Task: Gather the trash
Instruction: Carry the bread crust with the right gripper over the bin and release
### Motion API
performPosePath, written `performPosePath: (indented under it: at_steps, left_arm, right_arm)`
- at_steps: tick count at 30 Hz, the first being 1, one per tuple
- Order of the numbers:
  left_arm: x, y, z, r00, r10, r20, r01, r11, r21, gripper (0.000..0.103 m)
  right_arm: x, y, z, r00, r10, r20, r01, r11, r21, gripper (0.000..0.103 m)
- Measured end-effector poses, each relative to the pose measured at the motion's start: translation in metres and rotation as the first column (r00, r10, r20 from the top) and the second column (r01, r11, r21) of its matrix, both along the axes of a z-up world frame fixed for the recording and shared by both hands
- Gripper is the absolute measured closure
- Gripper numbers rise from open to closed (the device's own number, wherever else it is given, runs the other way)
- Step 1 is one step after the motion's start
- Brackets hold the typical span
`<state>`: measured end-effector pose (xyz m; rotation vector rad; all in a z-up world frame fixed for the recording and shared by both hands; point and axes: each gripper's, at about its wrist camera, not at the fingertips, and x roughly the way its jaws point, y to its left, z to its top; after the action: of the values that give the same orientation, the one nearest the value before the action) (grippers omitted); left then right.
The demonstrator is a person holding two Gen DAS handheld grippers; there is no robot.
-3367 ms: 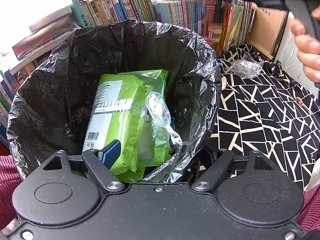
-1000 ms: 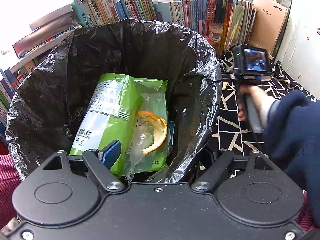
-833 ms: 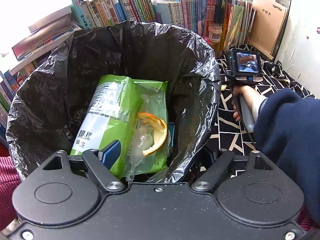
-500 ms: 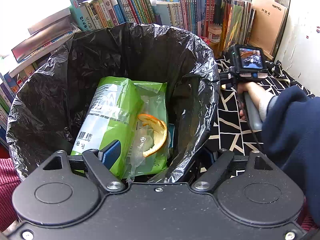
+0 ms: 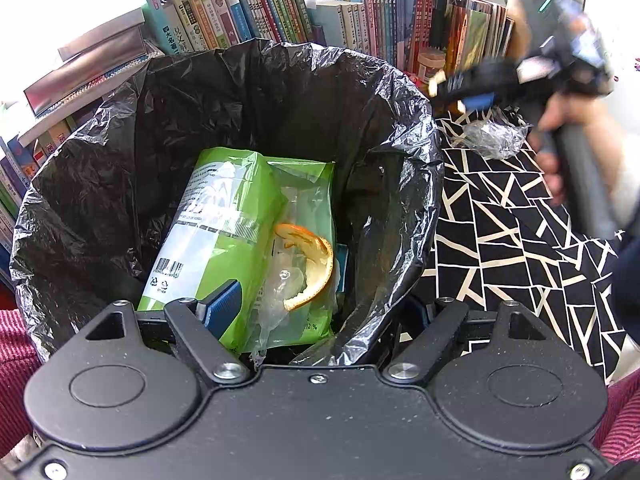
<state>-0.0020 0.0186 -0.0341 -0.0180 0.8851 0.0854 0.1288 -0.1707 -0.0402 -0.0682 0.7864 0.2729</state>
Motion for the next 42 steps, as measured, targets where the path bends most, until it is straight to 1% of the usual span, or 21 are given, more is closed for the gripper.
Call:
performPosePath:
  at_steps: [4,7,9,14,18,24,27,32,38,42]
  left_arm:
    - [0.0,0.0,0.0,1.0,-0.001,0.002,0.001,1.0,0.002,0.023]
    - [0.0,0.0,0.0,1.0,0.0,0.003,0.0,1.0,0.003,0.023]
    - [-0.001,0.0,0.0,1.0,0.002,0.003,-0.002,1.0,0.003,0.023]
    - [-0.001,0.0,0.0,1.0,0.002,0.003,-0.002,1.0,0.003,0.023]
    - [-0.001,0.0,0.0,1.0,0.002,0.003,-0.002,1.0,0.003,0.023]
    - [-0.001,-0.001,0.0,1.0,0.002,0.003,-0.002,1.0,0.003,0.023]
    - [-0.001,-0.001,0.0,1.0,0.002,0.003,-0.002,1.0,0.003,0.023]
    - [-0.001,-0.001,0.0,1.0,0.002,0.004,-0.002,1.0,0.003,0.023]
    - [-0.001,-0.001,0.0,1.0,0.002,0.004,-0.002,1.0,0.005,0.023]
    - [0.0,0.0,0.0,1.0,0.002,0.004,-0.002,1.0,0.005,0.023]
  right_arm:
    - [-0.037,0.009,0.047,0.989,0.093,0.119,-0.105,0.989,0.106,0.061]
    - [-0.06,0.02,0.07,0.966,0.167,0.197,-0.201,0.966,0.164,0.061]
    - [-0.07,0.03,0.08,0.947,0.233,0.221,-0.276,0.942,0.191,0.061]
    - [-0.093,0.051,0.093,0.889,0.375,0.263,-0.436,0.869,0.233,0.059]
    - [-0.107,0.063,0.09,0.854,0.45,0.26,-0.509,0.826,0.242,0.058]
    - [-0.115,0.074,0.082,0.833,0.504,0.228,-0.55,0.799,0.244,0.056]
    - [-0.115,0.076,0.079,0.831,0.513,0.217,-0.554,0.796,0.244,0.054]
    - [-0.115,0.077,0.077,0.825,0.524,0.209,-0.563,0.788,0.248,0.055]
    - [-0.115,0.077,0.076,0.823,0.53,0.203,-0.567,0.788,0.241,0.055]
    - [-0.114,0.076,0.075,0.826,0.526,0.202,-0.562,0.791,0.241,0.047]
